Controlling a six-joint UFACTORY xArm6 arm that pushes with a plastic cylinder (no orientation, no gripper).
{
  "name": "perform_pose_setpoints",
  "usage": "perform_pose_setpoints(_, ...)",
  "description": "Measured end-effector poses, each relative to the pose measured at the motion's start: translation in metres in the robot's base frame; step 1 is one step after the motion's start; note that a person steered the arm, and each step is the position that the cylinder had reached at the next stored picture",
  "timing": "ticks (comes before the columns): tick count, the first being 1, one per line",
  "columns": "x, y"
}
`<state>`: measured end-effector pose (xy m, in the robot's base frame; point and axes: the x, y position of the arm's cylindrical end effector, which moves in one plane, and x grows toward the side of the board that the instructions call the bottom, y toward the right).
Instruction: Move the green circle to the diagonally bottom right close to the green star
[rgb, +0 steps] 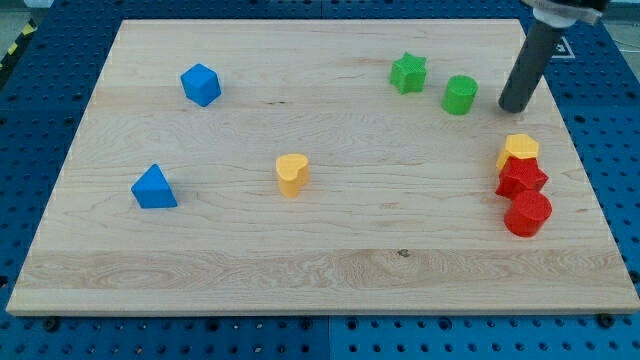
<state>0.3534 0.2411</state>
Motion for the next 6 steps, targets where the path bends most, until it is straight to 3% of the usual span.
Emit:
perform_pose_setpoints(1,-0.022,-0.007)
perform_pose_setpoints(3,-0.018,-0.079)
perform_pose_setpoints(4,-0.02,-0.047)
perform_pose_setpoints(6,0.055,-0.03)
